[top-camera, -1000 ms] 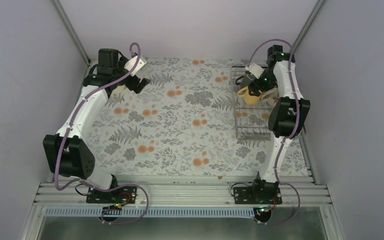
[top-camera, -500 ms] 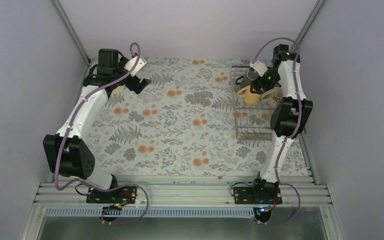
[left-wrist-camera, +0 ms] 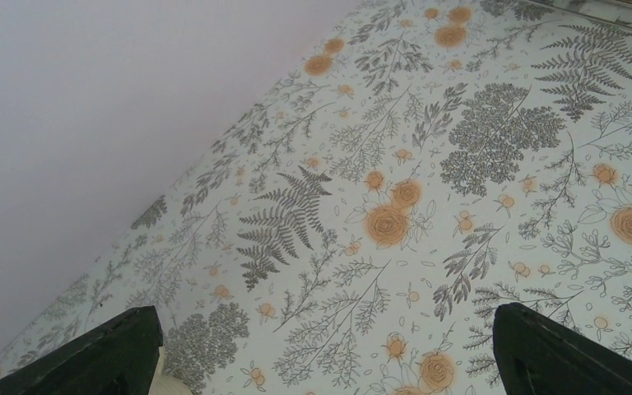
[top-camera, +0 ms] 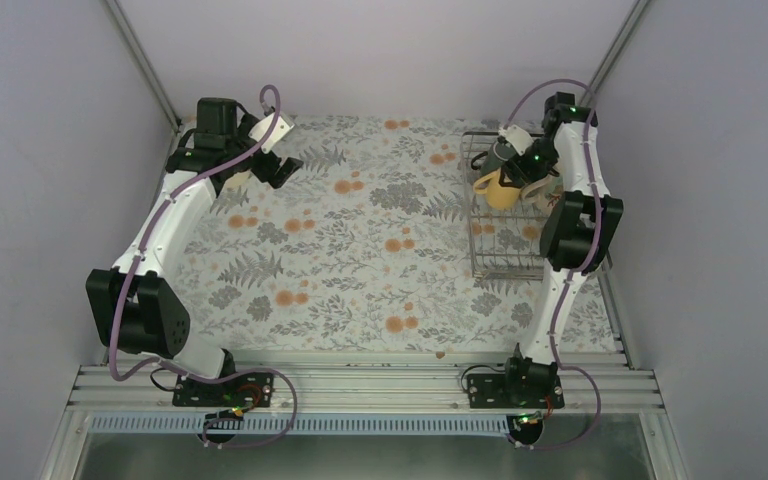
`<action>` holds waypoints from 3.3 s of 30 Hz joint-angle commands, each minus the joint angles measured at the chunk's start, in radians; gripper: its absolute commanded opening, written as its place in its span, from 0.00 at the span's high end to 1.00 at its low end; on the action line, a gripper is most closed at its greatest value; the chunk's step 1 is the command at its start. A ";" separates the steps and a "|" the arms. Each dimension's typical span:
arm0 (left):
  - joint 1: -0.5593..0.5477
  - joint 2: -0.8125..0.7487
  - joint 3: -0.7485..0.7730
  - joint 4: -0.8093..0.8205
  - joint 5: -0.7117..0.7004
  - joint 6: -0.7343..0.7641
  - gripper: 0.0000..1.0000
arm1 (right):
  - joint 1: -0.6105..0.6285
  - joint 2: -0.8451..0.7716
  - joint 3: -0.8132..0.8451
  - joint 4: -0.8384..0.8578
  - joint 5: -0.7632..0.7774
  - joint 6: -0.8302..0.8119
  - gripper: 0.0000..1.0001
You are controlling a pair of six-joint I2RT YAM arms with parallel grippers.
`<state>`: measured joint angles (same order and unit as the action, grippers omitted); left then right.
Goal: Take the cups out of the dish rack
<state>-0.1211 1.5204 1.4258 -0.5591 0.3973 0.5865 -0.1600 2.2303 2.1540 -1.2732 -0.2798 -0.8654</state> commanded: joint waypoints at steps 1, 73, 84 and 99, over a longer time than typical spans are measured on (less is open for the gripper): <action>-0.006 0.004 -0.008 -0.007 0.024 0.001 0.00 | -0.014 0.016 0.027 -0.008 -0.031 0.021 0.33; -0.564 0.956 0.866 0.550 0.663 -0.260 0.02 | -0.050 -0.506 -0.247 -0.012 -0.334 0.048 0.53; -0.576 1.044 0.944 0.575 0.619 -0.315 0.05 | -0.038 -0.544 -0.250 -0.012 -0.385 0.054 0.53; -0.577 1.019 0.947 0.556 0.644 -0.319 0.33 | -0.033 -0.543 -0.276 -0.012 -0.395 0.045 0.53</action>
<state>-0.6918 2.5755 2.3512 -0.0166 1.0069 0.2668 -0.2020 1.7267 1.8690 -1.3094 -0.5983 -0.8249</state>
